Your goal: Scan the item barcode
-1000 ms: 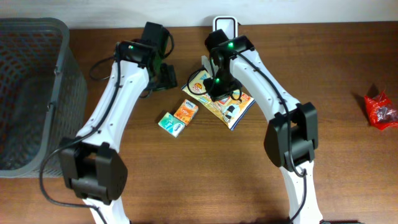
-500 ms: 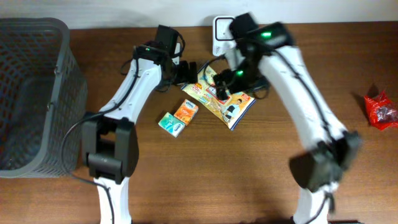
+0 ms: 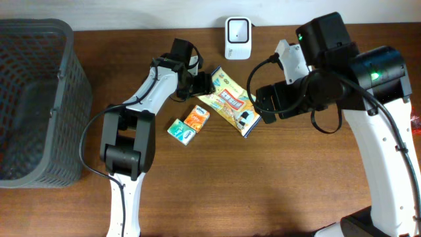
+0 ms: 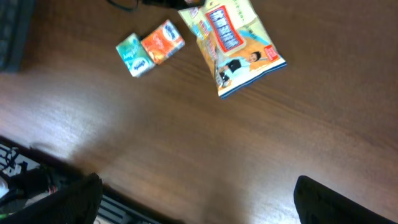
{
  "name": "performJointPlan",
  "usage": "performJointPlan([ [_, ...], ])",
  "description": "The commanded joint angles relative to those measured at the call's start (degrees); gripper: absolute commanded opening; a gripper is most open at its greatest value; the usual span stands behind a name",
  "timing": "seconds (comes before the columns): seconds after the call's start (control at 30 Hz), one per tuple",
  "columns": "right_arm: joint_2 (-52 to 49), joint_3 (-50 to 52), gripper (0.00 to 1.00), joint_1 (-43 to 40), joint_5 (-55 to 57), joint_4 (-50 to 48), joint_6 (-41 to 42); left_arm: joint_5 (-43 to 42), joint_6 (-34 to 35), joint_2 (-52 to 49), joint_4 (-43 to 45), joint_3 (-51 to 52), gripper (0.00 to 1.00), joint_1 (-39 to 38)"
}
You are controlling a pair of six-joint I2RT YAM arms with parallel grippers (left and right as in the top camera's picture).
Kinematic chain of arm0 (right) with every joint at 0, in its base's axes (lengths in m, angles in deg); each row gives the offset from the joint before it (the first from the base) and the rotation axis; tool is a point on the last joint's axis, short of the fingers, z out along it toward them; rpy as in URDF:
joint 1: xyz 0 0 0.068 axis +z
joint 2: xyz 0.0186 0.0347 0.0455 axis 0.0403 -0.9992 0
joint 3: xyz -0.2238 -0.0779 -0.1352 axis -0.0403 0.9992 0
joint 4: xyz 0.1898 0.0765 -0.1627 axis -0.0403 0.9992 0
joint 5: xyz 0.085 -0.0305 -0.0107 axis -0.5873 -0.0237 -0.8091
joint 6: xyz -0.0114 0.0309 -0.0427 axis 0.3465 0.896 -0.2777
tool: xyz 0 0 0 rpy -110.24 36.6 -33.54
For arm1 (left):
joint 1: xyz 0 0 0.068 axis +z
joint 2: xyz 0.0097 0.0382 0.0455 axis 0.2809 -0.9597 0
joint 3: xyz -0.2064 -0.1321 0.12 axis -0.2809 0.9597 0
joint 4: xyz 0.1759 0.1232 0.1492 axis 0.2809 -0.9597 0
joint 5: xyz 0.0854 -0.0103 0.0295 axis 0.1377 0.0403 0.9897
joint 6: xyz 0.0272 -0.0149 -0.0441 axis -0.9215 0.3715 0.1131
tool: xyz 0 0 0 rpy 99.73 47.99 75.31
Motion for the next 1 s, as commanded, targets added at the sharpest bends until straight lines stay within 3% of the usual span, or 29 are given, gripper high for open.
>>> performJointPlan([
  [0.0, 0.66, -0.44, 0.98, -0.04, 0.61, 0.35, 0.48, -2.64, -0.83, -1.05, 0.50, 0.07, 0.41, -1.38],
  [0.1, 0.66, -0.44, 0.98, -0.04, 0.46, 0.35, 0.46, -2.60, -0.83, -1.05, 0.50, 0.07, 0.18, -2.12],
  [0.13, 0.66, -0.44, 0.98, -0.04, 0.46, 0.35, 0.46, -2.60, -0.83, -1.05, 0.50, 0.07, 0.01, -2.14],
  [0.47, 0.63, -0.44, 0.98, -0.07, 0.48, 0.35, 0.46, -0.15, -0.87, 1.46, 0.22, 0.04, 0.00, -0.52],
  [0.97, 0.61, -0.44, 0.98, -0.07, 0.48, 0.35, 0.46, 18.88, -3.08, 16.79, -4.98, 0.04, 0.00, -0.57],
])
